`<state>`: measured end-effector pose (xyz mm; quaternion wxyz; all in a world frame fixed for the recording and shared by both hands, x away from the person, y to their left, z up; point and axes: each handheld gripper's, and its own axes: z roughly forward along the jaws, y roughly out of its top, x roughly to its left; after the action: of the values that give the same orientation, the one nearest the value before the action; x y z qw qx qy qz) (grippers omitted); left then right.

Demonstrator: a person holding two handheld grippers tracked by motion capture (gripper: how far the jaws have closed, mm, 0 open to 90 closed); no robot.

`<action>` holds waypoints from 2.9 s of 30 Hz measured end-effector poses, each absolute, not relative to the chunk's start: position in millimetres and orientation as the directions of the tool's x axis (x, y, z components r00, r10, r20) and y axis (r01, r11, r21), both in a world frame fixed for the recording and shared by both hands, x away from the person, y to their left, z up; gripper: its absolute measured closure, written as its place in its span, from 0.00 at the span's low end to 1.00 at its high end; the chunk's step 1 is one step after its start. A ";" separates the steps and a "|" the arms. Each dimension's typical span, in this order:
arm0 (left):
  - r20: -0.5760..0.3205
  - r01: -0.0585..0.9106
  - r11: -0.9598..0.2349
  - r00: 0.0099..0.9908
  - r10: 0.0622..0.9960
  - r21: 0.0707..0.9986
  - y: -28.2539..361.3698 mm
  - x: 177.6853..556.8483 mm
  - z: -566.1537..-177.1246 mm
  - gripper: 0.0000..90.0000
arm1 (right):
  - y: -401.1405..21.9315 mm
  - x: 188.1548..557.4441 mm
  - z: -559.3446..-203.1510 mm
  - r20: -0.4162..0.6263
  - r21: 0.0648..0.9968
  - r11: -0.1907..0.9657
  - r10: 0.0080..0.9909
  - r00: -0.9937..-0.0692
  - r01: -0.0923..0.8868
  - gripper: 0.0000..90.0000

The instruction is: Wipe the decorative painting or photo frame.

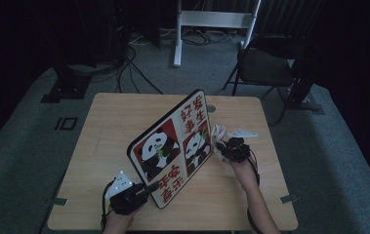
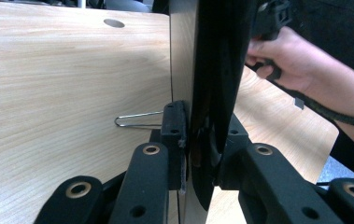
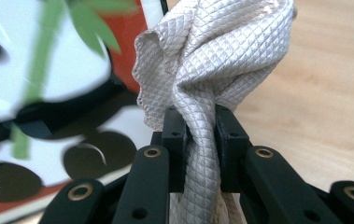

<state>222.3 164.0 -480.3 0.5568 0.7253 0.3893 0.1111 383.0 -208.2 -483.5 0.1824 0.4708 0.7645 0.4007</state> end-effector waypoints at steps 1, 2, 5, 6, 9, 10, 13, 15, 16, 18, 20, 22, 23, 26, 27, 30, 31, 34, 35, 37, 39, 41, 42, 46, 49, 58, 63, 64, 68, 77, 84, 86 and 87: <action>-0.272 0.441 -0.077 0.672 0.689 0.894 163.9 222.2 -480.2 0.87 | -208.7 382.2 -478.4 0.098 0.792 0.230 0.866 -0.491 0.565 0.86; -0.271 0.441 -0.077 0.671 0.690 0.894 163.8 222.2 -480.2 0.87 | -208.8 381.4 -473.5 0.098 0.801 0.225 0.865 -0.493 0.554 0.86; -0.273 0.442 -0.076 0.670 0.690 0.894 163.8 222.2 -480.2 0.87 | -208.6 378.7 -456.1 0.097 0.825 0.214 0.858 -0.504 0.523 0.86; -0.272 0.442 -0.076 0.670 0.691 0.894 163.7 222.1 -480.2 0.87 | -208.1 377.9 -450.5 0.091 0.832 0.214 0.857 -0.507 0.512 0.86; -0.271 0.441 -0.076 0.669 0.692 0.894 163.5 221.9 -480.1 0.87 | -206.8 376.2 -433.8 0.089 0.852 0.204 0.851 -0.518 0.482 0.86; -0.270 0.441 -0.078 0.670 0.691 0.894 163.7 222.0 -480.1 0.87 | -206.4 375.9 -429.6 0.086 0.857 0.203 0.850 -0.519 0.474 0.86; -0.269 0.440 -0.077 0.670 0.692 0.895 163.5 221.8 -480.1 0.87 | -204.9 375.2 -413.3 0.079 0.875 0.195 0.845 -0.529 0.443 0.86; -0.267 0.439 -0.079 0.670 0.693 0.895 163.4 221.8 -480.0 0.87 | -202.9 374.8 -402.5 0.071 0.885 0.193 0.843 -0.534 0.423 0.86; -0.267 0.439 -0.080 0.671 0.692 0.895 163.5 221.9 -480.0 0.87 | -201.6 374.9 -397.3 0.071 0.890 0.190 0.840 -0.539 0.414 0.86; -0.264 0.437 -0.083 0.671 0.693 0.895 163.5 221.9 -479.9 0.87 | -198.1 375.0 -387.1 0.055 0.898 0.198 0.836 -0.546 0.393 0.86; -0.263 0.438 -0.083 0.671 0.693 0.895 163.4 221.8 -479.8 0.87 | -194.6 375.3 -377.5 0.047 0.905 0.200 0.829 -0.557 0.374 0.86; -0.265 0.437 -0.081 0.671 0.693 0.896 163.5 221.8 -480.0 0.87 | -190.8 375.7 -368.4 0.039 0.912 0.200 0.825 -0.564 0.357 0.86; -0.262 0.437 -0.084 0.671 0.693 0.896 163.5 221.8 -479.8 0.87 | -188.6 375.8 -364.2 0.034 0.916 0.202 0.822 -0.568 0.347 0.86; -0.266 0.438 -0.079 0.669 0.695 0.896 163.2 221.5 -479.9 0.87 | -179.6 376.2 -352.3 0.014 0.925 0.210 0.815 -0.579 0.317 0.86; -0.267 0.439 -0.078 0.669 0.694 0.895 163.2 221.6 -479.9 0.87 | -177.2 376.4 -349.6 0.012 0.927 0.209 0.812 -0.584 0.311 0.86; -0.269 0.439 -0.076 0.668 0.694 0.895 163.3 221.6 -480.1 0.87 | -170.5 377.2 -341.8 0.010 0.933 0.208 0.802 -0.597 0.295 0.86; -0.270 0.439 -0.075 0.668 0.693 0.895 163.2 221.7 -480.0 0.87 | -168.2 377.5 -339.3 0.007 0.934 0.209 0.800 -0.600 0.289 0.86; -0.269 0.440 -0.077 0.668 0.693 0.895 163.4 221.6 -479.8 0.87 | -161.0 379.0 -332.2 0.001 0.939 0.210 0.791 -0.612 0.273 0.86; -0.272 0.441 -0.075 0.668 0.693 0.894 163.3 221.4 -479.8 0.87 | -157.5 379.6 -330.0 -0.012 0.939 0.221 0.787 -0.617 0.263 0.86; -0.269 0.441 -0.078 0.668 0.694 0.894 163.3 221.2 -479.6 0.87 | -149.7 380.2 -325.9 -0.053 0.934 0.261 0.776 -0.629 0.243 0.86; -0.269 0.441 -0.078 0.668 0.694 0.894 163.4 221.3 -479.6 0.87 | -144.7 381.6 -322.8 -0.052 0.935 0.262 0.768 -0.638 0.239 0.86; -0.267 0.441 -0.080 0.668 0.694 0.894 163.4 221.2 -479.4 0.87 | -141.6 383.3 -320.8 -0.048 0.936 0.257 0.769 -0.637 0.239 0.86; -0.268 0.442 -0.080 0.669 0.693 0.894 163.5 221.2 -479.4 0.87 | -140.2 384.2 -320.4 -0.047 0.936 0.258 0.767 -0.640 0.240 0.86; -0.267 0.441 -0.081 0.670 0.693 0.894 163.8 221.2 -479.5 0.87 | -135.4 386.6 -323.4 -0.056 0.929 0.275 0.765 -0.641 0.247 0.86; -0.267 0.441 -0.083 0.671 0.691 0.894 163.8 221.2 -479.3 0.87 | -135.1 387.6 -328.5 -0.051 0.927 0.274 0.767 -0.640 0.255 0.86; -0.267 0.440 -0.082 0.672 0.691 0.894 163.8 221.7 -479.2 0.87 | -139.1 388.9 -343.4 -0.038 0.917 0.279 0.774 -0.632 0.285 0.86; -0.268 0.440 -0.083 0.673 0.689 0.894 164.0 221.8 -479.3 0.87 | -141.1 389.0 -350.8 -0.035 0.912 0.282 0.777 -0.629 0.297 0.86; -0.266 0.440 -0.085 0.673 0.690 0.894 164.0 221.7 -479.2 0.87 | -141.6 389.0 -352.2 -0.034 0.912 0.282 0.777 -0.628 0.299 0.86; -0.267 0.440 -0.083 0.672 0.690 0.894 163.8 221.5 -479.3 0.87 | -143.0 388.6 -358.8 -0.029 0.907 0.283 0.780 -0.625 0.311 0.86; -0.267 0.440 -0.085 0.674 0.689 0.894 163.9 221.8 -479.1 0.87 | -148.2 389.6 -373.6 -0.020 0.895 0.289 0.786 -0.618 0.339 0.86; -0.266 0.441 -0.086 0.674 0.689 0.894 163.6 221.6 -478.9 0.87 | -151.8 389.8 -384.5 -0.012 0.886 0.292 0.791 -0.612 0.360 0.86; -0.266 0.441 -0.087 0.674 0.689 0.893 163.6 221.7 -478.8 0.87 | -152.8 389.8 -387.9 -0.010 0.883 0.293 0.792 -0.610 0.366 0.86; -0.265 0.440 -0.087 0.674 0.690 0.894 163.5 221.6 -478.8 0.87 | -153.4 390.0 -389.5 -0.011 0.882 0.296 0.792 -0.610 0.368 0.86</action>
<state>221.6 163.5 -478.8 0.5530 0.7287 0.3878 0.1128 390.0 -153.4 -389.5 0.2310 0.3761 0.7710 0.4591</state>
